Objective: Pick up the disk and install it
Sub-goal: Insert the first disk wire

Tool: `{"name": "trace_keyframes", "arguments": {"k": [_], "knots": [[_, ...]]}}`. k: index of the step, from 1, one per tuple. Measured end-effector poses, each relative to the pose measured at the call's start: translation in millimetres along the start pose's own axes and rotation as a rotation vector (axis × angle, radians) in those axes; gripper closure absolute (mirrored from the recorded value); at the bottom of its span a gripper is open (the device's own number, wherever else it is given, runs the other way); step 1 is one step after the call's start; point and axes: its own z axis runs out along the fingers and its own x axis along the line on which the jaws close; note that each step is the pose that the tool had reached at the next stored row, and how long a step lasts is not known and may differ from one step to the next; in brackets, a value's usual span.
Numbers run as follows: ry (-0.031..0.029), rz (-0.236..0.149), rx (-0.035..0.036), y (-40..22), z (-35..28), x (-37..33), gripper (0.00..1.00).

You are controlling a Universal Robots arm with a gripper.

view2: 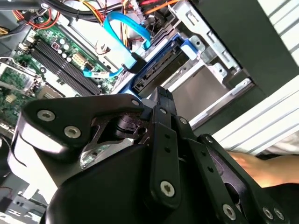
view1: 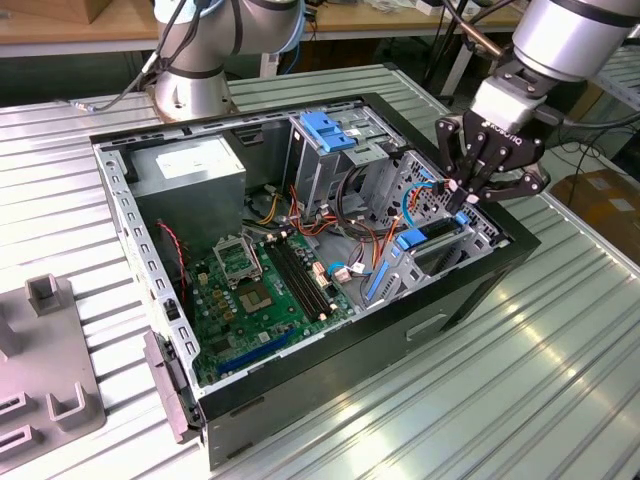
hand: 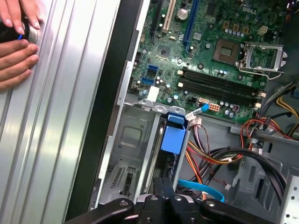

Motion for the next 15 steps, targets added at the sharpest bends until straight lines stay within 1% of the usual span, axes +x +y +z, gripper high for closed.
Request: {"name": "trace_keyframes", "arguments": {"k": [1, 2, 3, 7, 9, 10, 14, 15], "knots": [[0.0, -0.008, 0.0, -2.0, 0.0, 0.5, 0.9], [-0.0001, -0.024, 0.0001, -7.1, 0.3, 1.9, 0.9], [-0.0002, -0.032, 0.0002, -10.3, 0.4, 2.7, 0.9], [-0.0004, -0.06, 0.0005, -21.0, 0.6, 5.5, 0.9], [-0.0004, -0.071, 0.0006, -24.3, 0.6, 6.4, 0.9], [-0.0005, -0.085, 0.0007, -26.9, 0.6, 6.9, 0.9], [-0.0007, -0.11, 0.0008, -30.7, 0.6, 7.1, 0.9], [-0.001, -0.127, 0.0011, -32.4, 0.7, 7.5, 0.9]]}}
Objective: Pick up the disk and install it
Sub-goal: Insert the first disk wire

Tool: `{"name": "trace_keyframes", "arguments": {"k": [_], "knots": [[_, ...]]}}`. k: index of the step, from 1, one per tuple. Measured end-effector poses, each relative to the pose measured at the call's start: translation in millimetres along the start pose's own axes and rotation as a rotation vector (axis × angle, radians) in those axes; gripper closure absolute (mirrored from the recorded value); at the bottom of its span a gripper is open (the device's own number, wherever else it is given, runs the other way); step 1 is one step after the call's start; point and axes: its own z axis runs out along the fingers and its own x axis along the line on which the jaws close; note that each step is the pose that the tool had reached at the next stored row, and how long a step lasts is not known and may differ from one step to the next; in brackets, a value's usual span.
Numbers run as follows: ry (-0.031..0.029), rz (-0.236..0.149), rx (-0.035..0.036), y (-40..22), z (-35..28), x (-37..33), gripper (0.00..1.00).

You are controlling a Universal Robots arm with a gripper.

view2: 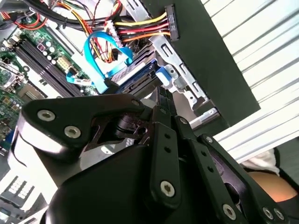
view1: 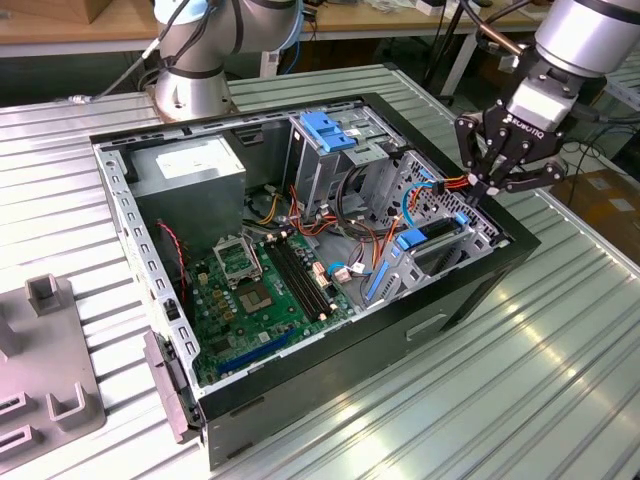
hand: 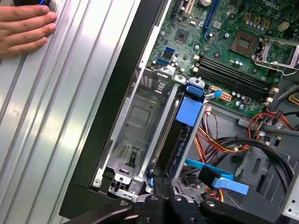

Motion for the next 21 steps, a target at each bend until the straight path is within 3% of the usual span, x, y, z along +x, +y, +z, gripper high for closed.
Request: {"name": "trace_keyframes", "arguments": {"k": [2, 5, 10, 15, 17, 19, 21], "knots": [[-0.0004, -0.058, 0.0004, -0.1, 0.0, 0.0, 0.9], [-0.0008, -0.109, 0.0008, -0.2, -1.7, 0.1, 0.9], [-0.0013, -0.143, 0.0009, -0.2, -11.7, 0.1, 0.9], [-0.0017, -0.193, 0.0013, -0.8, -13.3, 0.3, 0.9], [-0.0037, -0.226, 0.0024, -1.4, -13.1, 0.6, 0.9], [-0.0045, -0.304, 0.0031, -1.6, -13.1, 0.7, 0.9], [-0.0047, -0.333, 0.0034, -6.7, -13.1, 2.5, 0.9]]}}
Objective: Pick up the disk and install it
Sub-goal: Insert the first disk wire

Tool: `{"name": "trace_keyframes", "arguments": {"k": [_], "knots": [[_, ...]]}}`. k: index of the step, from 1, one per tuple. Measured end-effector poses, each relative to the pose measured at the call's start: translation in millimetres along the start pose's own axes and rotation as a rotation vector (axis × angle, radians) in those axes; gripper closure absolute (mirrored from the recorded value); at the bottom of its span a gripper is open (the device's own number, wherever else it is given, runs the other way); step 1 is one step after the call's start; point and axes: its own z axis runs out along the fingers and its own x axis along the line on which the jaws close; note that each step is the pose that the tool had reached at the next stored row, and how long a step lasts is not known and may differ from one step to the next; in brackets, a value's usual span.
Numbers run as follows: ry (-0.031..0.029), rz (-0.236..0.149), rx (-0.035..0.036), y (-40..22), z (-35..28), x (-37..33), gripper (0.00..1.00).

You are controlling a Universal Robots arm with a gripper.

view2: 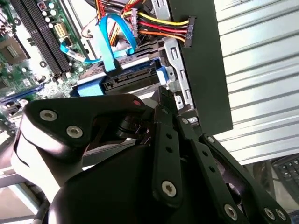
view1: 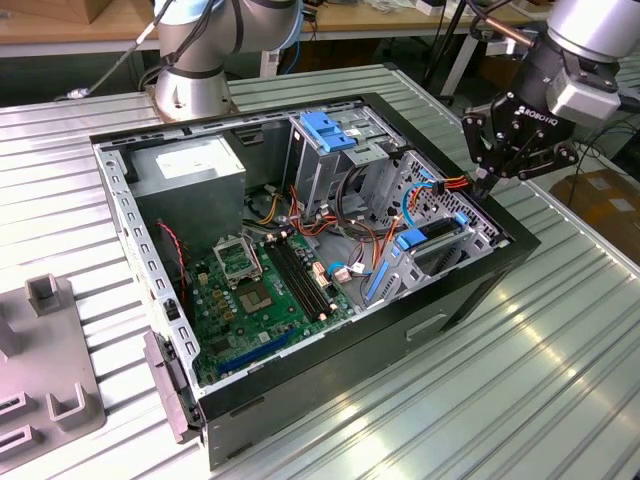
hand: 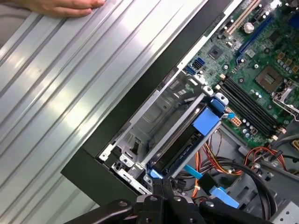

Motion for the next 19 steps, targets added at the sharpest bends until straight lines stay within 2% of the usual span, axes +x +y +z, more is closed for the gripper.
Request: {"name": "trace_keyframes", "arguments": {"k": [4, 9, 10, 13, 15, 16, 19], "knots": [[-0.0002, -0.02, 0.0001, -9.3, 0.1, 5.2, 0.9], [-0.0004, -0.042, 0.0003, -17.0, 0.3, 6.4, 0.89], [-0.0004, -0.042, 0.0003, -19.1, 0.5, 5.8, 0.83], [-0.0005, -0.048, 0.0003, -26.6, 1.6, 0.1, 0.83], [-0.0006, -0.064, 0.0004, -28.4, 2.1, -2.0, 0.82], [-0.0007, -0.073, 0.0005, -29.1, 2.4, -2.7, 0.75], [-0.0011, -0.111, 0.0008, -30.9, 4.7, -4.8, 0.75]]}}
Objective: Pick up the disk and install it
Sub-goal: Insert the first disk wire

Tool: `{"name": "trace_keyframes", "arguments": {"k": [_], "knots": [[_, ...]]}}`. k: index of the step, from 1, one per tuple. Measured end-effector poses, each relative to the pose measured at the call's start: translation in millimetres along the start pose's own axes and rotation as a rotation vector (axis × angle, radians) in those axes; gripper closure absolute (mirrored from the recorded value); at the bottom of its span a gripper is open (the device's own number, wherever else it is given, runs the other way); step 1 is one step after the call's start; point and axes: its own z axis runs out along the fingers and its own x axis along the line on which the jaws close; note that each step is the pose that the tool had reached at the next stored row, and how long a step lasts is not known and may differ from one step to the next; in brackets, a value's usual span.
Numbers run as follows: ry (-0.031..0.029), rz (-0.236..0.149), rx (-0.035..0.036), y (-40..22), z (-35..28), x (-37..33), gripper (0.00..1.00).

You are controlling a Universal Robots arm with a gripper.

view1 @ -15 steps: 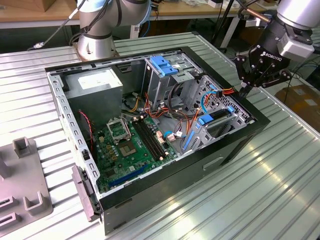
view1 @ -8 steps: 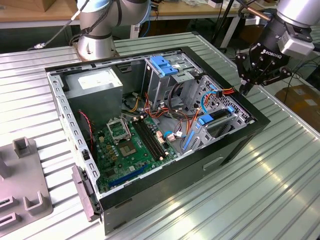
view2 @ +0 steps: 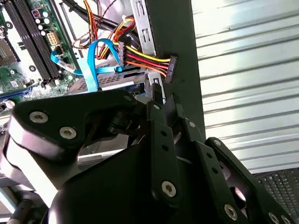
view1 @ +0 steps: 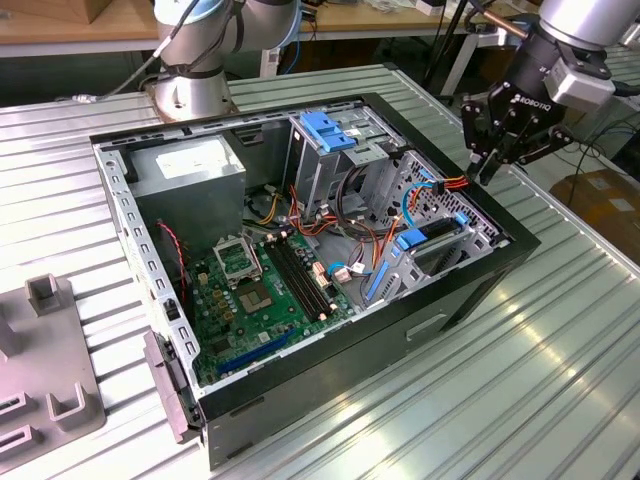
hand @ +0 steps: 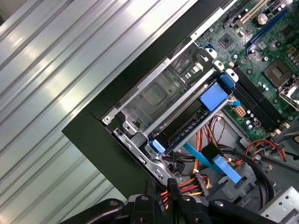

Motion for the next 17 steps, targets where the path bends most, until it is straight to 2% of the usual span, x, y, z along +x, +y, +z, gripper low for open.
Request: {"name": "trace_keyframes", "arguments": {"k": [1, 2, 4, 7, 13, 17], "knots": [[-0.0001, -0.01, 0.0, -0.5, 0.8, -0.4, 0.75], [-0.0004, -0.027, 0.0001, -2.0, 3.2, -0.5, 0.68], [-0.0003, -0.044, 0.0002, -3.5, 6.2, -0.7, 0.68], [-0.0008, -0.089, 0.0005, -5.0, 12.0, -1.1, 0.68], [0.0009, -0.127, -0.0013, -8.4, 12.3, 0.1, 0.68], [0.0009, -0.176, -0.001, -9.2, 12.6, 0.3, 0.68]]}}
